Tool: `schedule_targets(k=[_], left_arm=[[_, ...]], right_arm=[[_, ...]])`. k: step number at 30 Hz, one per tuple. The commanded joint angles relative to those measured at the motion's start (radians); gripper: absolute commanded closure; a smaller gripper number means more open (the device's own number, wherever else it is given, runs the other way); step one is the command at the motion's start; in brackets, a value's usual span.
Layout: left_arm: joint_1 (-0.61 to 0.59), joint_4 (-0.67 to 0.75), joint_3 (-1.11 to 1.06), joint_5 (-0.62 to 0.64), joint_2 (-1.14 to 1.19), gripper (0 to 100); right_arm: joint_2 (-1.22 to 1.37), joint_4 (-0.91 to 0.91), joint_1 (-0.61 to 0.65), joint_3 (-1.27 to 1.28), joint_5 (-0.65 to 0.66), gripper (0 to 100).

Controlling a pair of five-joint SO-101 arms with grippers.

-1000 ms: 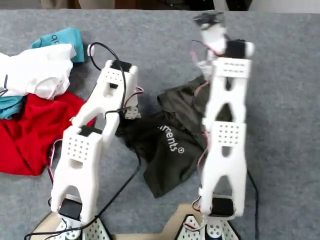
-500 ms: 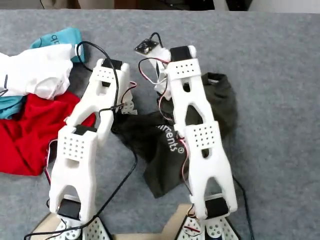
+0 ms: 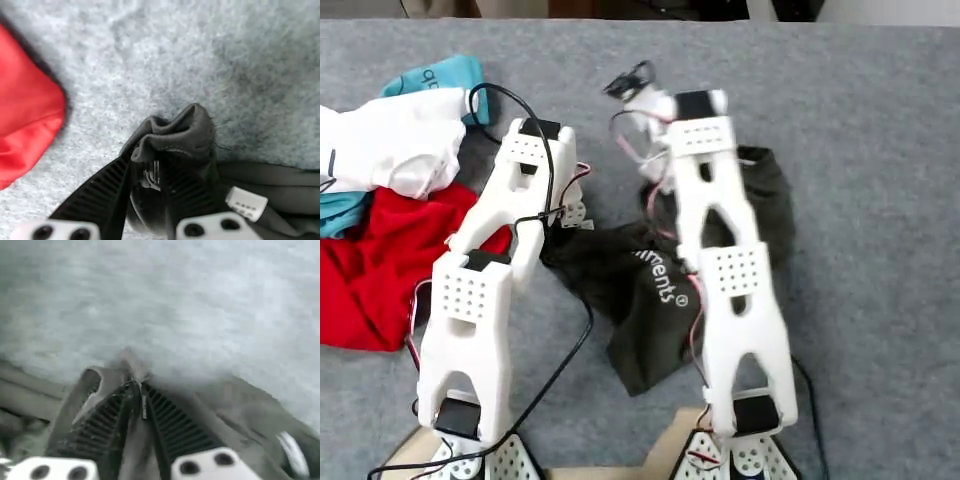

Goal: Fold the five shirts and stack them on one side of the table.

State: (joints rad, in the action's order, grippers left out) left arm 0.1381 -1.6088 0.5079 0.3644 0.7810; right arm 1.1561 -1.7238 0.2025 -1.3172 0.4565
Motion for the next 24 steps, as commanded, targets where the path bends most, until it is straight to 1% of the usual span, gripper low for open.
schedule_targets(k=[1, 8, 11, 13, 17, 20, 24], left_arm=[[-0.043, 0.028, -0.005, -0.002, -0.013, 98], [-0.117, 0.025, 0.017, -0.005, -0.013, 98], [-0.166, 0.02, 0.049, -0.046, -0.013, 98], [-0.199, -0.005, 0.097, -0.063, -0.015, 98], [-0.261, -0.084, 0.245, -0.094, -0.035, 98], [-0.292, -0.137, 0.364, -0.106, -0.064, 98], [-0.302, -0.15, 0.423, -0.123, -0.12, 98]], right_arm=[[-0.012, 0.008, -0.102, -0.125, 0.011, 99.4], [-0.015, 0.003, -0.283, -0.259, 0.011, 99.4], [-0.016, -0.034, -0.351, -0.348, 0.011, 99.4], [-0.038, -0.046, -0.389, -0.352, 0.011, 99.4], [-0.15, -0.051, -0.456, -0.34, 0.009, 99.4], [-0.248, -0.051, -0.481, -0.34, 0.009, 99.4], [-0.355, -0.058, -0.492, -0.34, 0.009, 99.4]])
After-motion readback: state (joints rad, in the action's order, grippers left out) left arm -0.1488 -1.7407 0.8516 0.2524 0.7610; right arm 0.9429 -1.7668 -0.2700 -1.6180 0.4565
